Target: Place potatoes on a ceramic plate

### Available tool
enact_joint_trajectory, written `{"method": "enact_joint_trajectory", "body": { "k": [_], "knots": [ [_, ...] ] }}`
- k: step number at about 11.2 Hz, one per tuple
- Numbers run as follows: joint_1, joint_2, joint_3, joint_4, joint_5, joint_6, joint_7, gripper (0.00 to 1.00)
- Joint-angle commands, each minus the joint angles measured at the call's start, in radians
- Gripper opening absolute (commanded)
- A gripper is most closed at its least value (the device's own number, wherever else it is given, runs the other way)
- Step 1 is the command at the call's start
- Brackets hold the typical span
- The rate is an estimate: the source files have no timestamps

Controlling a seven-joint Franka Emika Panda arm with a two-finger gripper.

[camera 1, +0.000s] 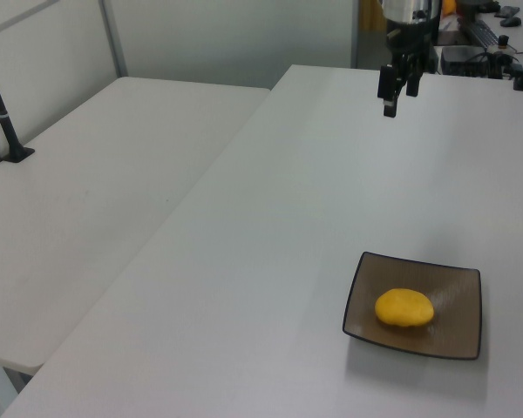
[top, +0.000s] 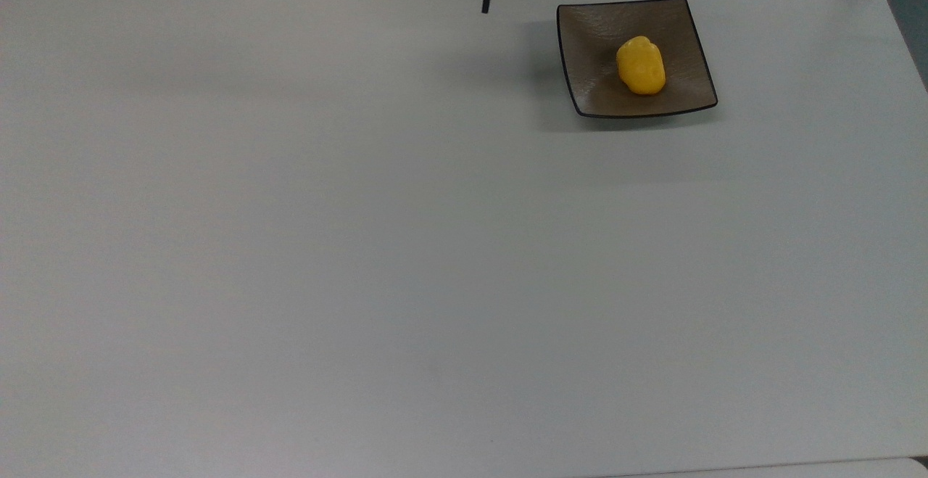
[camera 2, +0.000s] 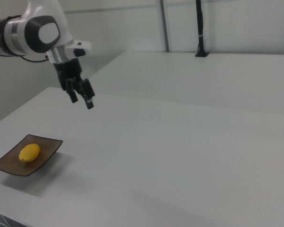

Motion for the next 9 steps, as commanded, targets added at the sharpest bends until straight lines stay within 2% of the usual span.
{"method": "enact_joint_trajectory", "body": {
  "k": [1, 4, 9],
  "knots": [
    [-0.005, -0.020, -0.110, 0.014, 0.039, -0.014, -0.238, 1.00],
    [0.001, -0.016, -0.138, 0.022, 0.065, 0.043, -0.346, 1.00],
    [0.020, -0.017, -0.138, 0.020, 0.088, 0.051, -0.343, 1.00]
  ]
}}
